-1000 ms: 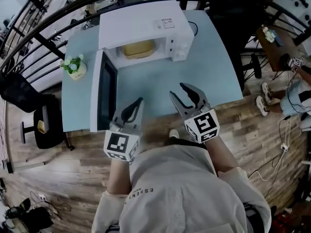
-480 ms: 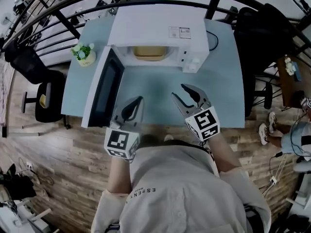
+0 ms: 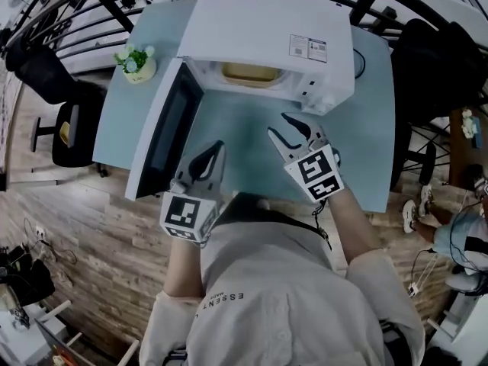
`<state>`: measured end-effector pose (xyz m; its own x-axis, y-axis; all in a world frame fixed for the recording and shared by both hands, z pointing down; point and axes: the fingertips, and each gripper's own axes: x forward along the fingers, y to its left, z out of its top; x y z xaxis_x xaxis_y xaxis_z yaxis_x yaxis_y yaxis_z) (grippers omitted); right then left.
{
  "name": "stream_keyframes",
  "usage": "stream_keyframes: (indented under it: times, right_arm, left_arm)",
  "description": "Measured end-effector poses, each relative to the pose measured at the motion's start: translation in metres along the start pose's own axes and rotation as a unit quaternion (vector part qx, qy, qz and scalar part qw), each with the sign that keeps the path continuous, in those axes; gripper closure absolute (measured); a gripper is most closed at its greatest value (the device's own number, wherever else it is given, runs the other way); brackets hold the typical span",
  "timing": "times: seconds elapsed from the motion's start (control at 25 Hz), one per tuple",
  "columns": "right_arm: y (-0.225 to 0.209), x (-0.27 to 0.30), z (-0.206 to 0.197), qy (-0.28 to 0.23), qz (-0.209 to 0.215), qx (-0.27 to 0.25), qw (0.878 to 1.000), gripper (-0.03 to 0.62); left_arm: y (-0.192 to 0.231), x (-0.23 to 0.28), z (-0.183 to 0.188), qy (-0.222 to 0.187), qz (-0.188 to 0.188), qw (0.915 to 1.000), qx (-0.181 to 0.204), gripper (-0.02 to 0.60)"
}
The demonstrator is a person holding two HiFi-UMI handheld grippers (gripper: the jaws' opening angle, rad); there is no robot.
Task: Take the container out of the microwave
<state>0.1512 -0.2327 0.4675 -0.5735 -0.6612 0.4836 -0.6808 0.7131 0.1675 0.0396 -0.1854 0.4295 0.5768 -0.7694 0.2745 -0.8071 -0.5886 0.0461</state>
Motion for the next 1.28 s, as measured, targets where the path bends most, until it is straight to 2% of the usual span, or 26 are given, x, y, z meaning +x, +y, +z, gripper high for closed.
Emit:
stream_keyframes:
  times: [0.2,0.48,0.88,1.08,1.2,1.28]
  right_arm:
    - [-0.011,0.045,0.004,0.054,0.01,-0.088,0.995,0.425]
    - [-0.025,0.11,0.002,0.122,0.019,-0.17,0.978,0.425]
    - [-0.041,0.181,-0.016,0.195,0.036,-0.203,0.959,0.425]
    - [-0.045,0.2,-0.024,0.229,0.051,-0.237,0.943,0.43]
    - [-0.047,0.206,-0.028,0.246,0.055,-0.251,0.935,0.491]
    - [-0.048,0.209,-0.033,0.256,0.061,-0.257,0.93,0.507]
  left_arm:
    - [0.014,0.014,0.011,-0.014,-0.007,0.9992,0.036,0.58]
    - [0.043,0.017,0.016,-0.017,0.0,0.9998,0.005,0.58]
    - [0.068,0.014,0.02,-0.025,0.002,0.9996,-0.011,0.58]
    - [0.074,0.014,0.019,-0.026,0.002,0.9995,-0.015,0.58]
    - [0.077,0.014,0.02,-0.029,0.004,0.9993,-0.022,0.58]
    - [0.078,0.014,0.021,-0.03,0.003,0.9993,-0.023,0.58]
